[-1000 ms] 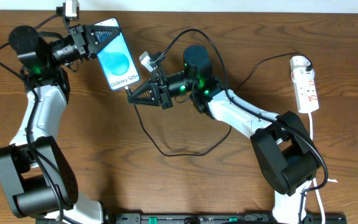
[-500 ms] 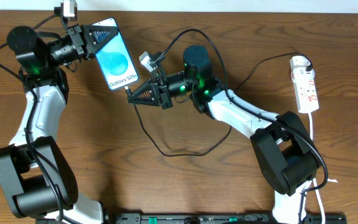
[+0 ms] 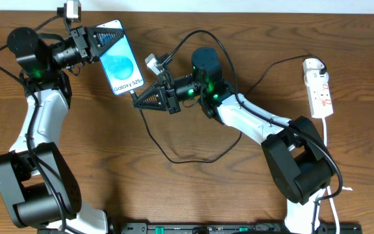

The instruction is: Plug charger to phone and switch on socket

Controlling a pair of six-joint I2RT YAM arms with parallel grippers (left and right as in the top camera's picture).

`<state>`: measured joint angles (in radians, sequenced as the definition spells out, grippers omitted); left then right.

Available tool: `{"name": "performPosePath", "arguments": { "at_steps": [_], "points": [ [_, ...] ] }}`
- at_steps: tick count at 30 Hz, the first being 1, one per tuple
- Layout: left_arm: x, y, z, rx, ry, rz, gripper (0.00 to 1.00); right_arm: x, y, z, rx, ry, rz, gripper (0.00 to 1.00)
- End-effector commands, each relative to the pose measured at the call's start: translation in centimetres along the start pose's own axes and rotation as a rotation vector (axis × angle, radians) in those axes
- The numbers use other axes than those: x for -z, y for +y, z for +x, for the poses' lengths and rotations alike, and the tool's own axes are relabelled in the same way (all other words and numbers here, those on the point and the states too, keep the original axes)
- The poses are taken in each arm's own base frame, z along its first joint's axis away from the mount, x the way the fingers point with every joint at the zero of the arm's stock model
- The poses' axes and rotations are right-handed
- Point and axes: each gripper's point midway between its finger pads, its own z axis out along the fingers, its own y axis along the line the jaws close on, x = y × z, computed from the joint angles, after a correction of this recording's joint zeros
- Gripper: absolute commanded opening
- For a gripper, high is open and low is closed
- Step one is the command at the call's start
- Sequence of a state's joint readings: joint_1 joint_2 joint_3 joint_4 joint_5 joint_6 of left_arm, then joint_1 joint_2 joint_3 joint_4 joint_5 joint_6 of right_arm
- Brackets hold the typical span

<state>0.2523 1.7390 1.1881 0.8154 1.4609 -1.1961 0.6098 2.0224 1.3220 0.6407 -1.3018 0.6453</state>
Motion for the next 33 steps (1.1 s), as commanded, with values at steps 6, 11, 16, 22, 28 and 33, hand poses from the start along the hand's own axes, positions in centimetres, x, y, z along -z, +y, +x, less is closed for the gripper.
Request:
{"name": "performPosePath", "arguments": {
  "at_steps": [6,11,16,22,28,33],
  "points": [
    [-0.65,-1.69,0.48,-0.057,0.035,0.022,0.08,0.02,-0.89,-0.08,-0.041,-0.019,0.027,0.01],
    [-0.67,-1.65,0.33,-0.052,0.026,0.020,0.07,0.02,-0.89,-0.07,-0.042,-0.018,0.027,0.01],
    [-0.67,-1.65,0.35,-0.049,0.027,0.020,0.07,0.14,-0.95,-0.13,-0.042,-0.020,0.029,0.01],
    [-0.67,-1.65,0.35,-0.049,0.027,0.020,0.08,0.71,-1.24,-0.36,-0.042,-0.029,0.039,0.01],
    [-0.67,-1.65,0.35,-0.049,0.027,0.020,0.07,0.83,-1.31,-0.41,-0.043,-0.031,0.041,0.01],
    [-0.66,-1.67,0.40,-0.049,0.030,0.021,0.07,0.83,-1.31,-0.41,-0.047,-0.031,0.041,0.01]
  ]
}}
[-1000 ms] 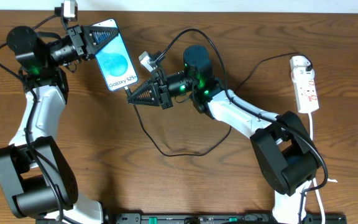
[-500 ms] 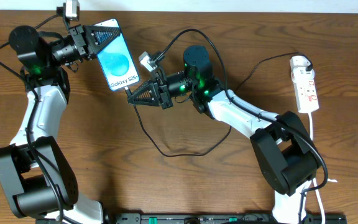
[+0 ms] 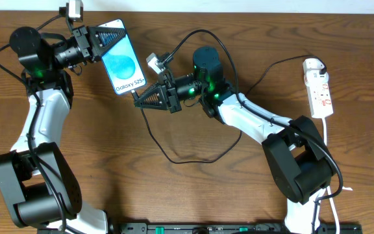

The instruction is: Plug charger to phone and switch on socket

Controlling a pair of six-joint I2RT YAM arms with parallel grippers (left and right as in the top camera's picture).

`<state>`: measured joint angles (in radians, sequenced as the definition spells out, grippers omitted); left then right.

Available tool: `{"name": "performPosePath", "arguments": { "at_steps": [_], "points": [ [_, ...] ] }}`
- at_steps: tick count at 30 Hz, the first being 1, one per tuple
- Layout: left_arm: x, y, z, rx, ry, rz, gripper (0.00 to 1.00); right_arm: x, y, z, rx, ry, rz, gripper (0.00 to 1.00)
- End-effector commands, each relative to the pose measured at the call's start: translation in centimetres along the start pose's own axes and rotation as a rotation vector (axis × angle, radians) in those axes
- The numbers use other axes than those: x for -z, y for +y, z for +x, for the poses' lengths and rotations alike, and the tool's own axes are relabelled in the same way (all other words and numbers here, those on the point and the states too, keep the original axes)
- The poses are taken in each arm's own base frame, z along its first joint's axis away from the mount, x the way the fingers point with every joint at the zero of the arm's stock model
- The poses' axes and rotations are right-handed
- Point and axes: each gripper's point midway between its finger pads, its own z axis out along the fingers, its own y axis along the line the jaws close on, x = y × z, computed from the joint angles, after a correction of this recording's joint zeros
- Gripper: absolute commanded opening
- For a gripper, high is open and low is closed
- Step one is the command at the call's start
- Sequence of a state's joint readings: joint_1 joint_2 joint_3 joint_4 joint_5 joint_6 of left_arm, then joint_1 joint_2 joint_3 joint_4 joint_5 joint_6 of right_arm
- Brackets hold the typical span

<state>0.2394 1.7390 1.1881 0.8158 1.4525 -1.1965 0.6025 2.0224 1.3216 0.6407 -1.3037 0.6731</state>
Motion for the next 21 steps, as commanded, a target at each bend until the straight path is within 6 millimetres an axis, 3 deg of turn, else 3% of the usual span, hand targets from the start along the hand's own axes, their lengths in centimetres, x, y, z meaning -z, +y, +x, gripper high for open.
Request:
{"name": "performPosePath", "arguments": {
  "at_steps": [1,21],
  "points": [
    [-0.19,-1.58,0.27,-0.050,0.027,0.017,0.07,0.52,-1.17,-0.35,-0.018,-0.028,0.037,0.01],
    [-0.17,-1.60,0.32,-0.050,0.030,0.018,0.07,0.96,-1.38,-0.53,-0.019,-0.035,0.044,0.01]
  ]
}}
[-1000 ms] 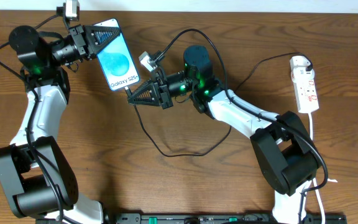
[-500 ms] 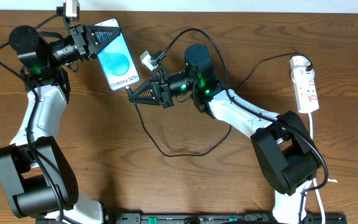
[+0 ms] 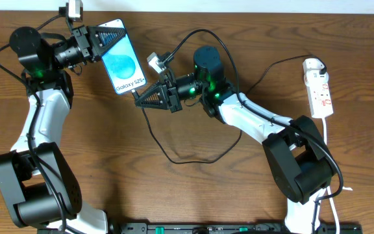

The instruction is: Plug charger to phone and switch on socket

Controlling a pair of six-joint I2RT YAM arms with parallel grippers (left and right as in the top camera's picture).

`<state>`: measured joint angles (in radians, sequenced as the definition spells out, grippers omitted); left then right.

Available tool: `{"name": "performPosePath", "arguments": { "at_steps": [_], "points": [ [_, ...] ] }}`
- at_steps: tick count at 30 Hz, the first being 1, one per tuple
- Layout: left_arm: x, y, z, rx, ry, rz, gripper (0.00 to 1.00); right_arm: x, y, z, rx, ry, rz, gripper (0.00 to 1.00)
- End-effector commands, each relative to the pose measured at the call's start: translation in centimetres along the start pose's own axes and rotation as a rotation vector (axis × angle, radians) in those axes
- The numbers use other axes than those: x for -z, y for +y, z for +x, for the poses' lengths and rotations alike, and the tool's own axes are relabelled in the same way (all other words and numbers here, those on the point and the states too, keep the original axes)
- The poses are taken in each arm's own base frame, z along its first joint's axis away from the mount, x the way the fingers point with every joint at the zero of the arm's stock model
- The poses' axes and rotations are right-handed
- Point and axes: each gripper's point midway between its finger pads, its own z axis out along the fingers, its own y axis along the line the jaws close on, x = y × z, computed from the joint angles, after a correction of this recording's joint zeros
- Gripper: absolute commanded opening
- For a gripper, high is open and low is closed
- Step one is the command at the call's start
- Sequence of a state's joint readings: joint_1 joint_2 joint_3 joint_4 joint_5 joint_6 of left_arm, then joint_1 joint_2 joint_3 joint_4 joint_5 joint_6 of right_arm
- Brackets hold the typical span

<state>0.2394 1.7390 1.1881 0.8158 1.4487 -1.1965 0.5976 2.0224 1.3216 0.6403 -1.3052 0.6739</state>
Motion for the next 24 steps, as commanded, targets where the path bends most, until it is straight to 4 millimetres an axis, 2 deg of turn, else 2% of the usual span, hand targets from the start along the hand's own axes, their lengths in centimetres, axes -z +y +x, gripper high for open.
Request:
{"name": "performPosePath", "arguments": {
  "at_steps": [1,24],
  "points": [
    [-0.14,-1.61,0.36,-0.051,0.033,0.019,0.08,0.75,-1.30,-0.47,-0.018,-0.033,0.042,0.01],
    [-0.14,-1.61,0.39,-0.099,0.034,0.020,0.07,0.84,-2.23,-1.26,-0.119,-0.084,0.093,0.01]
  ]
}}
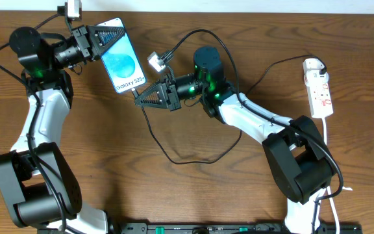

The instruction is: Plug charger to phone and switch on socket

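A phone (pixel 122 63) with a lit blue screen reading Galaxy S25+ lies at the back left of the table. My left gripper (pixel 112 36) is shut on the phone's top end. My right gripper (pixel 138 99) is shut on the black charger plug, right at the phone's bottom edge. The black cable (pixel 174 153) loops across the table toward the white power strip (pixel 320 88) at the far right. Whether the plug sits inside the port cannot be told.
A white cord (pixel 330 169) runs down from the power strip along the right edge. A black rail (pixel 193 227) lines the table's front. The right arm's base (pixel 300 169) stands at the front right, the left arm's base (pixel 34 195) at the front left.
The right gripper with the plug has edged slightly up and right along the phone's bottom edge. The left gripper and phone have stayed put.
At the oldest moment my left gripper held the phone's top and my right held the plug at its bottom edge. The phone then shifted slightly right toward the plug. Since then only small adjustments of the right gripper show.
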Controlling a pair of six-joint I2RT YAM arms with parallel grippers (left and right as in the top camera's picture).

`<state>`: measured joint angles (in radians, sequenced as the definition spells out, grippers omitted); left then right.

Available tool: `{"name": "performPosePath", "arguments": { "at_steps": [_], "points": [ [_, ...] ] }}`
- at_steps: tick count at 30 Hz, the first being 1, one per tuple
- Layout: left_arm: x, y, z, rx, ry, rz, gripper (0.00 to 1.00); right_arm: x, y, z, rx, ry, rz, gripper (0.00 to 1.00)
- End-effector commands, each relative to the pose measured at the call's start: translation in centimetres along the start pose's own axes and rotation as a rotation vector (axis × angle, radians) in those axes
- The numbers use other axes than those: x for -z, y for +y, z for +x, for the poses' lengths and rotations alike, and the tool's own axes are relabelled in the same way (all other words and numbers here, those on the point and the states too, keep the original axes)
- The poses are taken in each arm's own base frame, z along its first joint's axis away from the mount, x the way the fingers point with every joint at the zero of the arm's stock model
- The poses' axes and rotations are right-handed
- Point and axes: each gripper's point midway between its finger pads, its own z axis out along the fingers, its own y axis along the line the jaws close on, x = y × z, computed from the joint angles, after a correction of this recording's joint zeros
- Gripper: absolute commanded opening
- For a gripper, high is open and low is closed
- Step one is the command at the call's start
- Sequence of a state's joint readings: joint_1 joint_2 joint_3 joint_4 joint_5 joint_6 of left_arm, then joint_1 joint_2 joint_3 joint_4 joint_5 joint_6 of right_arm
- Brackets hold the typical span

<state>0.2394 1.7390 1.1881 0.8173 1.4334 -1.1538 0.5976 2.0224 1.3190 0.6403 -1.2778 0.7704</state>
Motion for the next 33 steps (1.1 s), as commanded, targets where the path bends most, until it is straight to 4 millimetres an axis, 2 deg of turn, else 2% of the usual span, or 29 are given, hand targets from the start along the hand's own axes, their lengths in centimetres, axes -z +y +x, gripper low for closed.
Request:
{"name": "performPosePath", "arguments": {
  "at_steps": [1,10,20,33],
  "points": [
    [-0.1,-1.7,0.6,-0.055,0.051,0.027,0.07,0.8,-1.7,-1.2,-0.021,-0.069,0.069,0.01],
    [-0.1,-1.9,1.5,-0.043,0.100,0.043,0.07,0.8,-1.9,-1.5,-0.019,-0.081,0.081,0.01],
    [-0.4,-1.9,1.7,-0.039,0.108,0.047,0.07,0.6,-1.2,-2.0,0.019,-0.095,0.062,0.01],
    [-0.4,-1.9,1.8,-0.041,0.110,0.048,0.07,0.8,-1.8,-2.8,-0.028,-0.141,0.099,0.01]
  ]
}}
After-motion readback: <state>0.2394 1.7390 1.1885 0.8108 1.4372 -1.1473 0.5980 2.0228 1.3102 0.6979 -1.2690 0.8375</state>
